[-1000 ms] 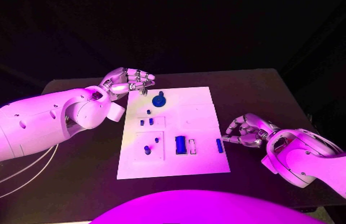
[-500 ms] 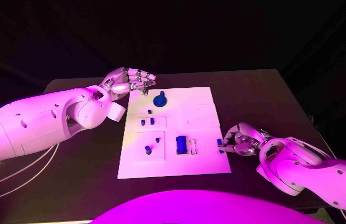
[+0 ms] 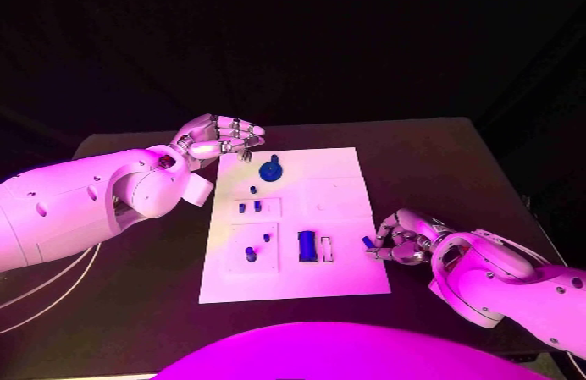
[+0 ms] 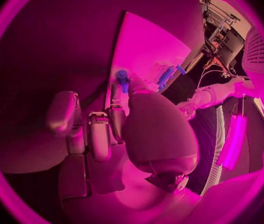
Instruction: Assemble the parts on the task board
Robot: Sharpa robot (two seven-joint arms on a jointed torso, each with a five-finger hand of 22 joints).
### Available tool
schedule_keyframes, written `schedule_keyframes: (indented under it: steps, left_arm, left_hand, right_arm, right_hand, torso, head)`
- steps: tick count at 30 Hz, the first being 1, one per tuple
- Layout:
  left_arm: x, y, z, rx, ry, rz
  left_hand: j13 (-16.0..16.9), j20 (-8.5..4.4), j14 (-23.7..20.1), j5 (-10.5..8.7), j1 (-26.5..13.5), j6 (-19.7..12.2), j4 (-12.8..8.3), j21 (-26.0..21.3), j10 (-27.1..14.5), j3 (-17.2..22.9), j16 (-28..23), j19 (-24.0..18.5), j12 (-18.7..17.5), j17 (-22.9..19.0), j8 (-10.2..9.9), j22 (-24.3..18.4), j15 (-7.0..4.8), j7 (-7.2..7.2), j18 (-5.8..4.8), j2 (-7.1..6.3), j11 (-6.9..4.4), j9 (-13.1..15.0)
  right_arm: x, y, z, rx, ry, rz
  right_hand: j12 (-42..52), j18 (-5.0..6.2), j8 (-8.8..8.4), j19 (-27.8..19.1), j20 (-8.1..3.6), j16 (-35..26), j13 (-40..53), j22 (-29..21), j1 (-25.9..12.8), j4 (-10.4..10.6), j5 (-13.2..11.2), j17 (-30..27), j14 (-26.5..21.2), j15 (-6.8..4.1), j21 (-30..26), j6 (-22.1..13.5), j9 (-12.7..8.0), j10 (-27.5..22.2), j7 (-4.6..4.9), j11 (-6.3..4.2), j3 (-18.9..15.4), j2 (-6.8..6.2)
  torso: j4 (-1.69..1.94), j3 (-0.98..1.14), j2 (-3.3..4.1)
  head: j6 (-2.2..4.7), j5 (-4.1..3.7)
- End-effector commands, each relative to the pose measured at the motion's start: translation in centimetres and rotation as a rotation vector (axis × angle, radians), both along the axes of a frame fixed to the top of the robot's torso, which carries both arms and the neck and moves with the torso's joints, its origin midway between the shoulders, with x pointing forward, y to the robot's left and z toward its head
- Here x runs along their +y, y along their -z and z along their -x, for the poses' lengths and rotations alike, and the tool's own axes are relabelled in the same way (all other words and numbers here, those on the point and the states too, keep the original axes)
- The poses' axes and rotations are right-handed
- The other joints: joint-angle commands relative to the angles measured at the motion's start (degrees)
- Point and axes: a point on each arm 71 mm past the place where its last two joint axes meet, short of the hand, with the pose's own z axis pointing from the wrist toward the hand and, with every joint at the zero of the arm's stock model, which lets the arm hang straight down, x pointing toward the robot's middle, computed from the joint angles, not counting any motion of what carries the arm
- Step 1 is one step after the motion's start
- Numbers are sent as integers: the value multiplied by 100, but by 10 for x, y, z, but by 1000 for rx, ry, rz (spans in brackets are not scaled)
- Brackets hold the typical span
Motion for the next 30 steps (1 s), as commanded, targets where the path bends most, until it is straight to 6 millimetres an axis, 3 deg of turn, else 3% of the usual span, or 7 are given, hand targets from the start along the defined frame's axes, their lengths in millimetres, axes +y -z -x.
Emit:
schedule_keyframes:
  steps: [1, 4, 10, 14, 19, 23, 30]
  left_arm:
    - [-2, -1, 0, -13, 9, 9]
    - [-2, -1, 0, -13, 9, 9]
    - [-2, -2, 0, -14, 8, 9]
    - [-2, -2, 0, -14, 8, 9]
    - [-1, -1, 0, -13, 8, 8]
    - [-1, -1, 0, -11, 8, 6]
    - [-2, -1, -1, -10, 11, 5]
  left_hand:
    - [9, 17, -35, 18, -29, -42, 29, -26, -38, 17, 28, 6, 38, -8, 26, -6, 6, 1, 76, 46, -12, -3]
    - [9, 17, -35, 18, -29, -42, 29, -26, -38, 17, 28, 6, 38, -8, 26, -6, 6, 1, 76, 46, -12, -3]
    - [9, 17, -35, 19, -26, -44, 28, -27, -42, 21, 30, 7, 39, -9, 26, -6, 6, 1, 76, 48, -12, -4]
    - [9, 17, -35, 19, -26, -44, 28, -27, -42, 21, 30, 7, 39, -9, 26, -6, 6, 1, 76, 48, -12, -4]
    - [9, 17, -35, 19, -26, -44, 28, -27, -42, 21, 30, 7, 39, -9, 26, -6, 6, 1, 76, 48, -12, -4]
    - [9, 17, -35, 19, -26, -44, 28, -27, -42, 21, 30, 7, 39, -9, 26, -6, 6, 1, 76, 48, -12, -4]
    - [9, 17, -35, 19, -26, -44, 28, -27, -42, 21, 30, 7, 39, -9, 26, -6, 6, 1, 76, 48, -12, -4]
  right_arm:
    - [0, 10, 4, 64, -32, 82]
    - [1, 11, 3, 62, -37, 100]
    - [3, 12, 0, 42, -44, 120]
    - [6, 11, 0, 25, -43, 113]
    - [6, 7, 1, 9, -11, 70]
    - [9, -1, 1, 9, 17, 11]
    - [20, -12, 2, 45, 44, -86]
  right_hand:
    - [21, 68, 3, 2, -30, 23, 400, 478, 127, -4, 6, 914, 463, -46, 13, -22, -7, -8, -16, -40, 87, 2]
    - [21, 65, 29, 8, -44, 24, 401, 486, 237, 12, -256, 922, 465, -55, 10, -45, 27, -9, -23, -48, 272, -13]
    - [13, 66, 40, 13, -58, 25, 400, 491, 455, -13, -161, 929, 466, -67, -16, -65, 55, -18, -36, -62, 624, -75]
    - [-11, 64, 20, 24, -72, 29, 389, 518, 620, -27, -15, 946, 470, -71, -22, -59, 70, -38, -38, -67, 1367, -266]
    - [1, 59, 47, 39, -79, 35, 400, 552, 550, -119, 183, 965, 474, -86, -6, -68, 118, -24, -55, -83, 2042, -438]
    - [28, 42, 159, 72, -78, 64, 422, 617, 271, -378, 236, 1034, 488, -82, 81, -168, 254, 9, -50, -71, 2807, -553]
    - [36, 41, 224, 76, -74, 63, 429, 640, -60, -485, 249, 1034, 488, -76, 77, -234, 344, 33, -35, -66, 3147, -540]
  torso:
    - [3, 4, 5]
    - [8, 6, 6]
    - [5, 8, 4]
    - [5, 6, -1]
    - [13, 7, 2]
    - [13, 8, 4]
    - [2, 6, 4]
  head:
    - [0, -7]
    - [0, -10]
    - [0, -8]
    - [0, -3]
    - [0, 0]
    - [0, 9]
    - [0, 11]
